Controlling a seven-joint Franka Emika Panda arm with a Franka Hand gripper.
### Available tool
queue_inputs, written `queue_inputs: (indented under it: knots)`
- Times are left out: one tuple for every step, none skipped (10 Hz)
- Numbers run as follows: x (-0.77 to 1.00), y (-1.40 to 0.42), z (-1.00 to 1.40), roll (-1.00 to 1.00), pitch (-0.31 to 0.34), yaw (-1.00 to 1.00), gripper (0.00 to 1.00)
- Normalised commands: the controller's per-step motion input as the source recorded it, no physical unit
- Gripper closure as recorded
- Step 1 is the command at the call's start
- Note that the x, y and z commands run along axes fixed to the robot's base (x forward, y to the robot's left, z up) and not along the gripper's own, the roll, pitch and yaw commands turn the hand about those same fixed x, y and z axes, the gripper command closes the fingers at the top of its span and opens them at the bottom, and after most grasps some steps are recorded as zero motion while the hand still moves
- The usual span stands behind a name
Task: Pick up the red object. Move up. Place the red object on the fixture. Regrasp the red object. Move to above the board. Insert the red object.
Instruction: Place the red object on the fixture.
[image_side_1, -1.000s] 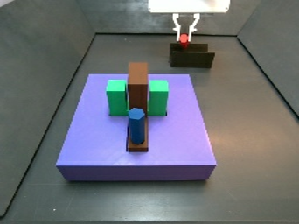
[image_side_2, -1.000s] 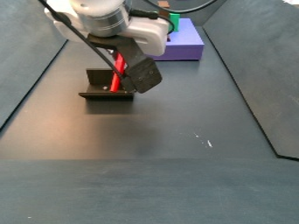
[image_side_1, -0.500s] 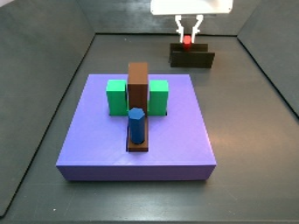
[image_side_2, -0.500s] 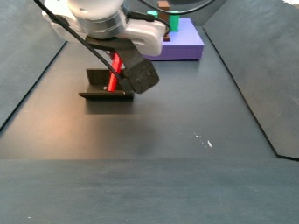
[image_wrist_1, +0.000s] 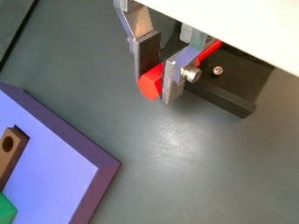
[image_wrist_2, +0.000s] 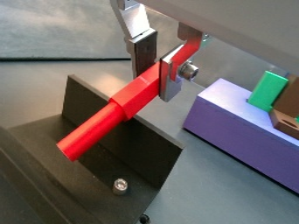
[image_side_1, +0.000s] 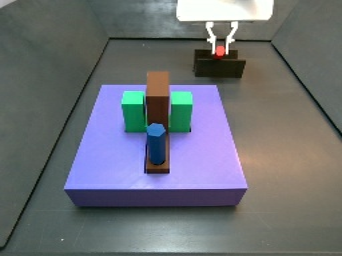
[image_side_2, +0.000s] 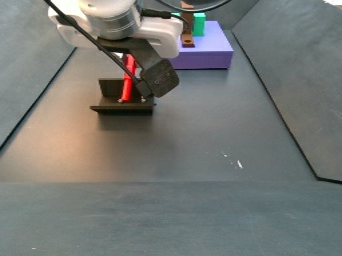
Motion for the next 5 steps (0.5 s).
queue_inputs:
  knots:
    - [0.35,0.06,-0.13,-0.35,0.354,0.17,1.0]
    - [0.45,0.11,-0.12,-0.39,0.377,0.22,1.0]
    - [0.45,0.1,-0.1,-0.48,0.246,0.0,1.0]
    - [0.38,0.24,0.06,-0.73,0.22,-0.05,1.0]
    - [0.39,0.31,0.03,-0.87,0.146,-0.02,1.0]
